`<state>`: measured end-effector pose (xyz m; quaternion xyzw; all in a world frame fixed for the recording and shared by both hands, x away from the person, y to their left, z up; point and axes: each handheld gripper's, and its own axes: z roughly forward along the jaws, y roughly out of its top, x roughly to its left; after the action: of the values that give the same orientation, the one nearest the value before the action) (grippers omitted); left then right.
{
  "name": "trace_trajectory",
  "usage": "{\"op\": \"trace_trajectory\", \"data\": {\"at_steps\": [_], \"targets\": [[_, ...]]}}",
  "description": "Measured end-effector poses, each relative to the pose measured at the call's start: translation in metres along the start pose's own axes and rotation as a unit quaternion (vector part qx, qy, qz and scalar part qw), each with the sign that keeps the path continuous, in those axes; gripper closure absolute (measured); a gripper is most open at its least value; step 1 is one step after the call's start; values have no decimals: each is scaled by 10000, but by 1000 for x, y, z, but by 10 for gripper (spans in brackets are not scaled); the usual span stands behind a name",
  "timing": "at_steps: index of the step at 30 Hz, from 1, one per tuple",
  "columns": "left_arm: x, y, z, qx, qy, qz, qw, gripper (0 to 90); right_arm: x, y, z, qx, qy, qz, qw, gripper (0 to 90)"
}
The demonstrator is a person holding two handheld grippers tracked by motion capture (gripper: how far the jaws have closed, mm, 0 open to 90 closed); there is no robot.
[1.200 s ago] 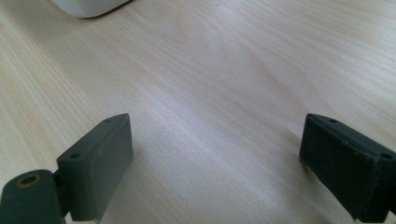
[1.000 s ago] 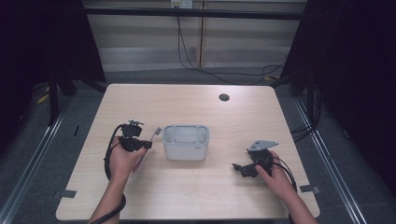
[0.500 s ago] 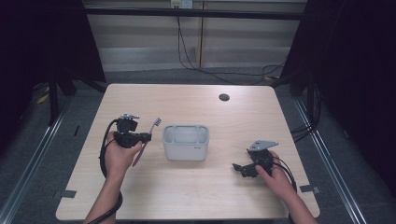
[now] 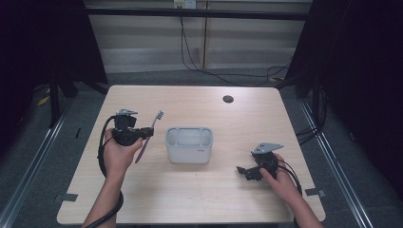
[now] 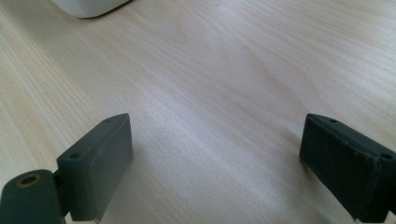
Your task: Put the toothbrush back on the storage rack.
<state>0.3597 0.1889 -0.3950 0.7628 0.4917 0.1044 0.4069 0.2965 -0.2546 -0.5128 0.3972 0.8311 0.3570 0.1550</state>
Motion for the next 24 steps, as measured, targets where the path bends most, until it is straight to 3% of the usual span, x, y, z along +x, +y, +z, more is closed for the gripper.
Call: {"op": "trace_trajectory", "data": {"at_steps": [24], "targets": [[-27, 26, -6, -721, -330, 81, 9968, 808, 0, 0, 0, 0, 0, 4, 10000, 89]]}}
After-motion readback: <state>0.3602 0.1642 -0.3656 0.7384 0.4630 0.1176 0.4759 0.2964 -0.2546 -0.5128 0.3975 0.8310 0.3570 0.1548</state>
